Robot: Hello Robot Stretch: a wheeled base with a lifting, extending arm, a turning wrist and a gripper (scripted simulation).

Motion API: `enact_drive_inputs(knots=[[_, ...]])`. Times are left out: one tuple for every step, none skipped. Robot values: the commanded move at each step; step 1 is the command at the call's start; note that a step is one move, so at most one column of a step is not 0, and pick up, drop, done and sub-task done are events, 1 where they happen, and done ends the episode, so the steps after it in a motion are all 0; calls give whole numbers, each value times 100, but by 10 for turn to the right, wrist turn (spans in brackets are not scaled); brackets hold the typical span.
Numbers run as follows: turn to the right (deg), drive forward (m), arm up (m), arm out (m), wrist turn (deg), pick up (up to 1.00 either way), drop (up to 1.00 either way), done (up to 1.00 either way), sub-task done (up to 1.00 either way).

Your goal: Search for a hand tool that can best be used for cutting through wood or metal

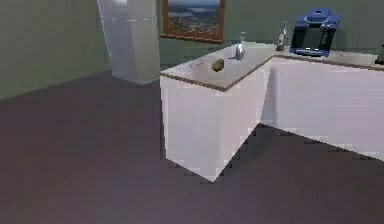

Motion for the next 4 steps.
enact_drive_inputs(knots=[[-450,0,0,0,0,0,0,0,0],[-90,0,0,0,0,0,0,0,0],[0,100,0,0,0,0,0,0,0],[0,55,0,0,0,0,0,0,0]])
